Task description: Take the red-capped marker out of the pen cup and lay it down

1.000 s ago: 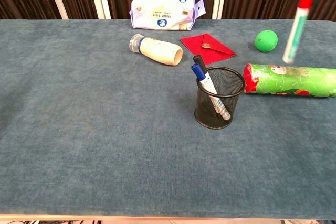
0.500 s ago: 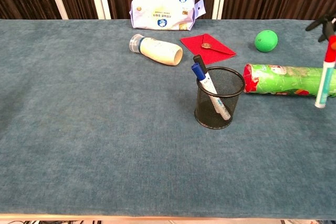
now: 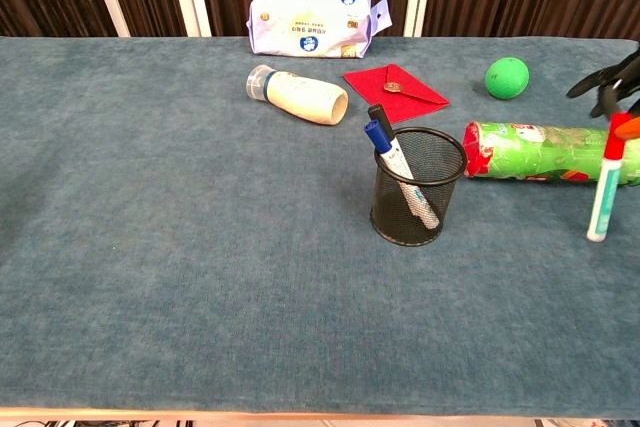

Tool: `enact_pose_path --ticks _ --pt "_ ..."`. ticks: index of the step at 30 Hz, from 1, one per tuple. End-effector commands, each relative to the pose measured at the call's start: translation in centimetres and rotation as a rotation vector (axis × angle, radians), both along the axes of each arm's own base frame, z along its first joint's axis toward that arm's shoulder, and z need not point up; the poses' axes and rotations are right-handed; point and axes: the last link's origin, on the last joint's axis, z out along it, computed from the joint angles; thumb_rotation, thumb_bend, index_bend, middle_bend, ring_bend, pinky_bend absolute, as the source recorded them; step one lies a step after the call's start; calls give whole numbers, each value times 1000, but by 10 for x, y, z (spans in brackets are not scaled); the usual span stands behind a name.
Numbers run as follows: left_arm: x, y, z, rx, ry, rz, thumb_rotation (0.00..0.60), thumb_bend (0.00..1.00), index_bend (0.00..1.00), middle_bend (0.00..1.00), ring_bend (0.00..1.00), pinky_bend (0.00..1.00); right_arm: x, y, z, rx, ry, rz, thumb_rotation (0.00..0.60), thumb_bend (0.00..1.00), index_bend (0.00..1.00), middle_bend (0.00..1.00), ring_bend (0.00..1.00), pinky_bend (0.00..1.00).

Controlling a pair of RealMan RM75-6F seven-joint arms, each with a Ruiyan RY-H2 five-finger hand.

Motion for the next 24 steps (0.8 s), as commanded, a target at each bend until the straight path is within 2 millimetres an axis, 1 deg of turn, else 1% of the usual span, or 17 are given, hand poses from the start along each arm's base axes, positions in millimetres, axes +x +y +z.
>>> enact_pose_path --ticks 1,3,4,6,9,11,14,17,20,21,22,23,24 --pt "0 0 0 2 -1 0 600 526 121 1 54 62 6 2 -10 42 4 13 600 289 469 2 107 231" --pt "0 0 1 3 -3 2 600 525 121 0 54 62 14 3 -14 54 -19 20 600 208 331 0 101 230" --pt "-1 0 1 3 -3 3 600 525 121 0 54 62 17 3 -15 54 -30 23 600 185 290 0 100 230" --pt "-1 0 1 3 -4 4 600 526 121 0 54 62 25 4 -16 54 -64 32 600 129 176 0 98 231" --pt "-1 0 1 4 -2 4 600 526 121 0 54 62 36 3 -17 57 -96 50 600 102 76 0 95 230" --pt "-1 0 1 4 -2 4 600 526 121 0 54 62 40 2 -18 60 -101 63 600 100 58 0 94 230" --pt "0 0 1 5 0 4 600 525 121 0 54 62 45 -1 -18 53 -117 76 600 100 56 0 95 231" --pt "-1 0 1 6 0 5 600 525 121 0 54 62 45 -6 -14 15 -135 92 600 103 64 0 98 230" --pt "-1 0 2 8 0 3 600 525 121 0 54 62 37 -15 -2 -88 -113 153 600 117 90 0 100 230" --pt "-1 0 2 9 2 1 600 525 121 0 54 62 32 -18 5 -148 -80 196 600 118 92 0 100 231" --pt "-1 0 2 9 1 1 600 525 121 0 54 62 26 -18 12 -217 -36 248 600 119 92 0 100 231" --pt "-1 0 2 8 0 1 600 525 121 0 54 62 24 -16 14 -259 -15 273 600 119 92 0 100 231" --pt "-1 0 1 7 -1 2 600 525 121 0 54 62 20 -11 20 -327 20 310 600 118 92 0 100 231"
